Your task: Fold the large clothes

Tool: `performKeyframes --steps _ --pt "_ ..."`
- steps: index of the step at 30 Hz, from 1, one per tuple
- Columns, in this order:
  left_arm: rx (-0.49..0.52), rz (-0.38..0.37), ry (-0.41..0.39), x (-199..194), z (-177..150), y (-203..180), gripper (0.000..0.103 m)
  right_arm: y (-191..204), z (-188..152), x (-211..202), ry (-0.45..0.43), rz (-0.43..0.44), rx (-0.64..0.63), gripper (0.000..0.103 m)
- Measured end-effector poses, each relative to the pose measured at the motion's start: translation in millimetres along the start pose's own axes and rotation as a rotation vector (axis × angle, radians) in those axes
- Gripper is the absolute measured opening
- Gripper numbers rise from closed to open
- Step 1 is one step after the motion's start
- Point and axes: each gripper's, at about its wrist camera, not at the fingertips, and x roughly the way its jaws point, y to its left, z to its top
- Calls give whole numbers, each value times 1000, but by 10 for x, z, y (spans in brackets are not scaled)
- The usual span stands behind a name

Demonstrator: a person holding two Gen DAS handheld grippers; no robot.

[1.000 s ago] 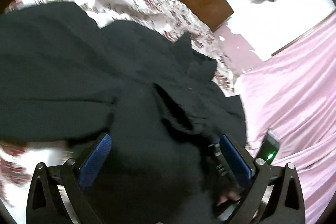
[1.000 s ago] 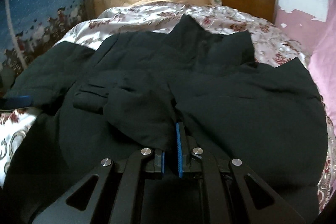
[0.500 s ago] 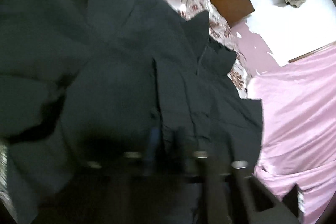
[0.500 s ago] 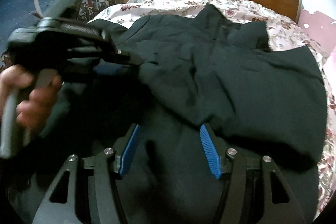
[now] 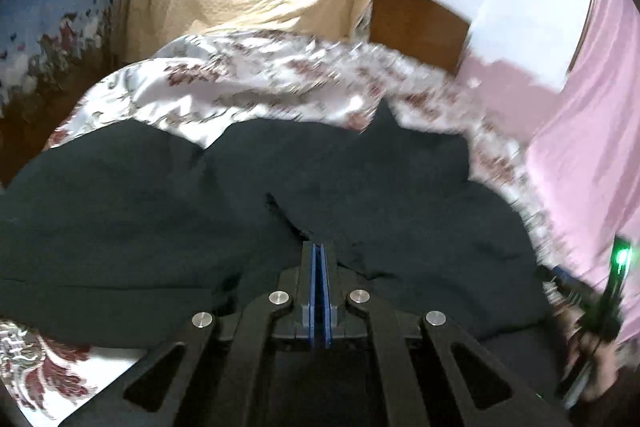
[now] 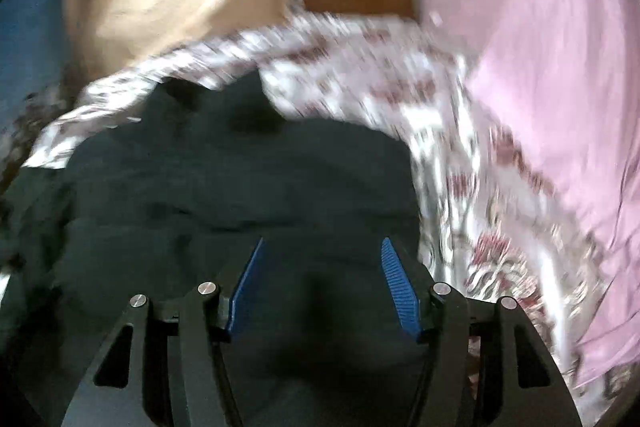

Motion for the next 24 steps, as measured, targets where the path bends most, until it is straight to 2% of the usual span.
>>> performKeyframes --steps 3,5,9,15,18,21,24 --pt "13 48 69 194 -108 99 3 -82 -97 415 103 21 57 53" --pt "6 56 112 274 -207 184 2 -50 -187 562 128 29 58 54" --pt "-1 84 153 407 -333 234 2 73 -247 650 124 -2 16 54" --pt "-18 79 169 465 -421 262 2 125 -317 686 103 -18 10 55" --pt "-49 46 167 399 -411 305 2 123 -303 659 95 -27 5 55" --pt "-111 19 212 324 -401 401 3 109 -303 609 82 -21 7 60" --pt "-149 -11 237 179 -435 498 10 142 -298 495 56 -34 -6 69"
